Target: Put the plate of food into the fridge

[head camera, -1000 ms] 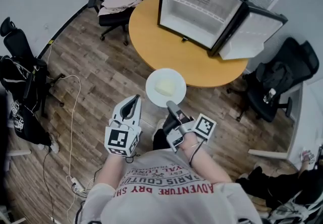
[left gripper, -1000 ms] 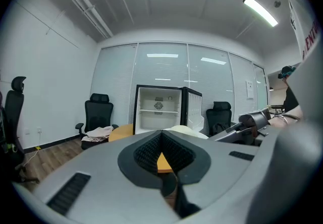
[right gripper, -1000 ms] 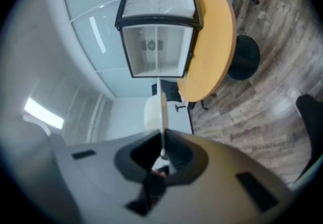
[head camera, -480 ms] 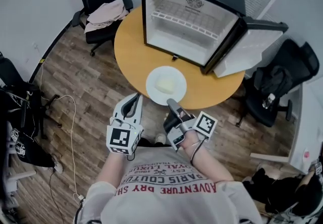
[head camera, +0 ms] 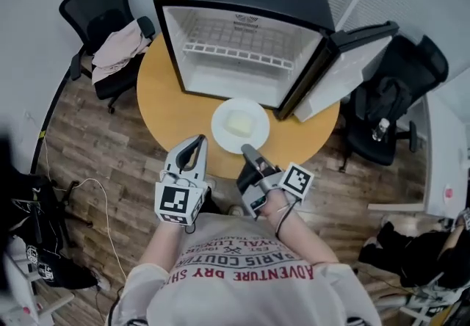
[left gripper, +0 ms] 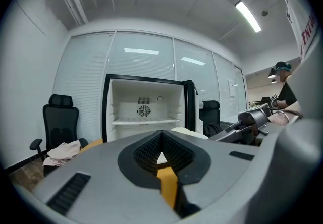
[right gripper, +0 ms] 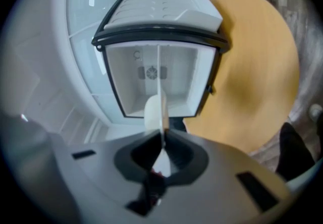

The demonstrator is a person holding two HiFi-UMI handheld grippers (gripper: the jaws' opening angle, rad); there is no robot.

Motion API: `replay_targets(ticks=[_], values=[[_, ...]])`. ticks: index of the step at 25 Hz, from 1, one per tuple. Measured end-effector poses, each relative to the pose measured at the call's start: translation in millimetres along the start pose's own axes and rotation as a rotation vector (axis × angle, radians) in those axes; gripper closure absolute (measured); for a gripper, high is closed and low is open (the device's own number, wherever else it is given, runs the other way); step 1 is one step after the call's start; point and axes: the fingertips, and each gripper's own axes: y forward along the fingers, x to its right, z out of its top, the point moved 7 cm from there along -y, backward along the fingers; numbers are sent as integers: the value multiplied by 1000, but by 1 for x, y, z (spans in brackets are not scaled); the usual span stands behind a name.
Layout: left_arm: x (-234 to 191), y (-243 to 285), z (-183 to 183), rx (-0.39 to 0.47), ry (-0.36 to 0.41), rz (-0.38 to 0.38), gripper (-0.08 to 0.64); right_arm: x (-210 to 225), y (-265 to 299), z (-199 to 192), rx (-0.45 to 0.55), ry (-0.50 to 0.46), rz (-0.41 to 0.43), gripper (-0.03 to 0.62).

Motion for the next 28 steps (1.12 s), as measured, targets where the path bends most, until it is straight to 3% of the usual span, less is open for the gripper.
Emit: replay_targets(ticks=[11,18,24,28], values=[[-95,86,20,30,11,-167,534,-30,94,24,168,-2,33,552],[-93,130,26,31,17,-224,534,-44,106,58,217,-1,64,552],[-111,145,24,19,-26,-261,534,-49,131,68,261,-14,44,554],[-123,153,21,27,-8,-282,534,-50,146,76,295,-1,35,554]])
